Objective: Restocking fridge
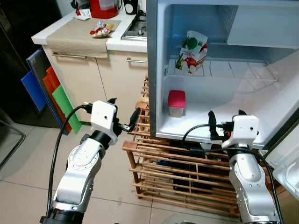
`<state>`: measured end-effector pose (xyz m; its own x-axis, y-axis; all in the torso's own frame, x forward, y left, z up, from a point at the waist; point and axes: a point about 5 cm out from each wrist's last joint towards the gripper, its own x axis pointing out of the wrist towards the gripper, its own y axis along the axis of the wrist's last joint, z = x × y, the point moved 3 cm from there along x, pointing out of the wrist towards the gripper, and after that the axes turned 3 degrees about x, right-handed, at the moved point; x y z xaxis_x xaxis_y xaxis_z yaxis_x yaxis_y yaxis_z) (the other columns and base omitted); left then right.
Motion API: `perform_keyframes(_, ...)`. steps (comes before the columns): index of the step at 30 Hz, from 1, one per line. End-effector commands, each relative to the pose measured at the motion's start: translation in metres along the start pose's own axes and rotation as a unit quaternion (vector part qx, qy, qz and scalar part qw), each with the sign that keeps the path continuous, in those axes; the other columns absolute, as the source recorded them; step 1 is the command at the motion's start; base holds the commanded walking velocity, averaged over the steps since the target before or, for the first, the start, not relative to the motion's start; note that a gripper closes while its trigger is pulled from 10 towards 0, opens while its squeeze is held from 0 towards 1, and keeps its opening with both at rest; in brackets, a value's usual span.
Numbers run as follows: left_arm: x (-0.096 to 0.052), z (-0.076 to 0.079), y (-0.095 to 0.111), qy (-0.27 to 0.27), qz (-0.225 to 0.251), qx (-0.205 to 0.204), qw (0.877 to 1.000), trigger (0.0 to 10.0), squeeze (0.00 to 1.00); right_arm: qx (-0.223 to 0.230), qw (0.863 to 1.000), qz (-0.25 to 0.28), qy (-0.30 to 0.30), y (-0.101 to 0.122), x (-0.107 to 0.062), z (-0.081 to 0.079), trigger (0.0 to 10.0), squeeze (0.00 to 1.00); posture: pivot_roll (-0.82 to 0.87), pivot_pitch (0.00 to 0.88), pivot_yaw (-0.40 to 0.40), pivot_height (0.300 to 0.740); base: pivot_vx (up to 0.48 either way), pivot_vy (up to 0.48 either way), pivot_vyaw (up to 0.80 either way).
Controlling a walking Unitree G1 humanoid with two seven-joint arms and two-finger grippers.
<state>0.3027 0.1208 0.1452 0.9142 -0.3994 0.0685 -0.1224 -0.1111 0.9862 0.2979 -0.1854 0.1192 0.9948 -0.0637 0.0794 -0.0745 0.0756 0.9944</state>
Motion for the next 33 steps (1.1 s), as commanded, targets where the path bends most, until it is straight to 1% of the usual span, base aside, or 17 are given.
perform_keyframes(1, 0.004, 0.0, 0.002, -0.007, 0.005, -0.002, 1.0, 10.0, 0.0, -0.002, 1.0, -0.01, -0.002, -0.003, 0.002, 0.001, 10.0, 0.0, -0.08, 0.0, 0.06, 0.74, 0.0, 0.0, 0.0)
perform_keyframes(5, 0.004, 0.003, 0.004, -0.014, 0.01, -0.003, 1.0, 10.0, 0.0, -0.007, 1.0, -0.014, 0.0, -0.004, 0.004, 0.0, 10.0, 0.0, -0.08, 0.0, 0.055, 0.74, 0.0, 0.0, 0.0)
perform_keyframes(11, 0.003, 0.007, 0.005, -0.022, 0.016, -0.005, 1.0, 10.0, 0.0, -0.011, 1.0, -0.018, 0.003, -0.006, 0.003, 0.0, 10.0, 0.0, -0.09, 0.0, 0.05, 0.74, -0.251, 0.0, 0.0)
perform_keyframes(30, 0.008, 0.012, 0.006, -0.034, 0.024, -0.004, 0.999, 10.0, 0.0, -0.023, 0.999, -0.021, 0.007, -0.008, 0.003, 0.001, 10.0, 0.0, -0.09, 0.0, 0.05, 0.74, -0.245, 0.0, 0.0)
perform_keyframes(31, 0.008, 0.012, 0.006, -0.036, 0.023, -0.004, 0.999, 10.0, 0.04, -0.023, 0.999, -0.022, 0.006, -0.008, 0.003, 0.001, 10.0, 0.0, -0.09, 0.0, 0.053, 0.74, -0.244, 0.0, 0.0)
perform_keyframes(33, 0.008, 0.012, 0.005, -0.039, 0.023, -0.003, 0.999, 10.0, 0.04, -0.023, 0.999, -0.022, 0.006, -0.009, 0.003, 0.001, 10.0, 0.0, -0.1, 0.0, 0.054, 0.74, -0.242, 0.0, 0.0)
